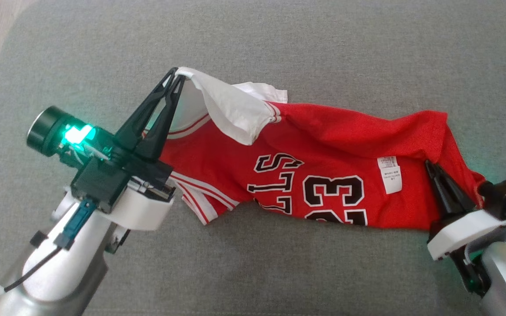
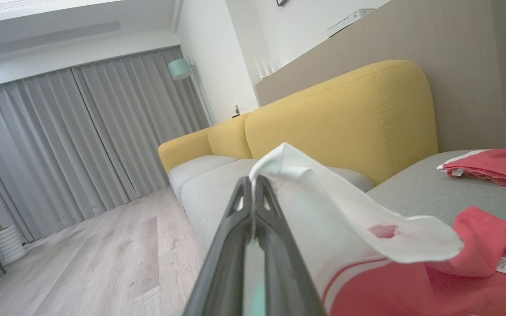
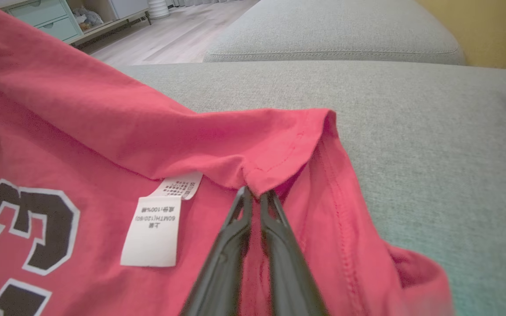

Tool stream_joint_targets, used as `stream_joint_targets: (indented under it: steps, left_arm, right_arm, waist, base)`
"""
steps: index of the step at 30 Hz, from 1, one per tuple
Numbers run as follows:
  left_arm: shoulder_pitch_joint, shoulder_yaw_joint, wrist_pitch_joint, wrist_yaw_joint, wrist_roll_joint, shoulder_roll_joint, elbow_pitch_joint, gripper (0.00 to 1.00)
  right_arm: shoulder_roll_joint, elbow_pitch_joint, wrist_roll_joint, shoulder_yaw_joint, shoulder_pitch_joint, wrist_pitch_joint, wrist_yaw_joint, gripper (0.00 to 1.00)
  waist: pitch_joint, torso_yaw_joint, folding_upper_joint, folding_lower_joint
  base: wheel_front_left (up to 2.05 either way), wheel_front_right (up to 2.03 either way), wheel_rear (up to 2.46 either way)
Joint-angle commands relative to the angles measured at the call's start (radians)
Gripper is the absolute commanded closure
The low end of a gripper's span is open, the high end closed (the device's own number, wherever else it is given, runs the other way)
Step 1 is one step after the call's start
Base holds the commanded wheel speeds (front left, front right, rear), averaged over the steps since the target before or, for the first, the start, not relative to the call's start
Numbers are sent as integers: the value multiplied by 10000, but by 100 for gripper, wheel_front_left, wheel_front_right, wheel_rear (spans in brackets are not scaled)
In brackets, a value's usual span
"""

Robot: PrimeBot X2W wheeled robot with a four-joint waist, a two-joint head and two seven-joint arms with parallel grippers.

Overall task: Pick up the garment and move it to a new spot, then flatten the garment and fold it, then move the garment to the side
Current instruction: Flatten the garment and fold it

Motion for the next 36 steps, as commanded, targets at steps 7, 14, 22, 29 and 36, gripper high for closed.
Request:
stream_joint_targets:
  steps: [7, 14, 22, 29, 36]
  left_arm:
    - [-539, 464, -22, 125, -34, 438, -414, 100]
    - [-654, 663, -155, 3, 6, 726, -587, 100]
    - [-1285, 1141, -178, -451, -662, 842, -1156, 100]
    - [-3314, 1431, 866, -1281, -1603, 836, -1220, 100]
    - [-6223, 958, 1939, -1796, -2234, 429, 955, 100]
  right_arm:
    - [-103, -489, -683, -718, -362, -137, -7, 100]
    - [-553, -2022, -1623, -1957, 252, -137, -7, 100]
    - [-1441, -4851, -2169, -3423, 714, 477, -7, 100]
    - [-2186, -6974, -2136, -4571, -469, 1939, -7, 100]
    - [-2934, -5009, -1130, -2885, -3781, 2263, -7, 100]
  waist:
    - [-239, 28, 0, 0]
    - [-1392, -256, 0, 0]
    - [-2363, -679, 0, 0]
    - [-2035, -943, 0, 0]
    - [-530, -996, 0, 0]
  base:
    - [0, 0, 0]
    - [0, 0, 0]
    - [0, 0, 0]
    - [0, 0, 0]
    - [0, 0, 0]
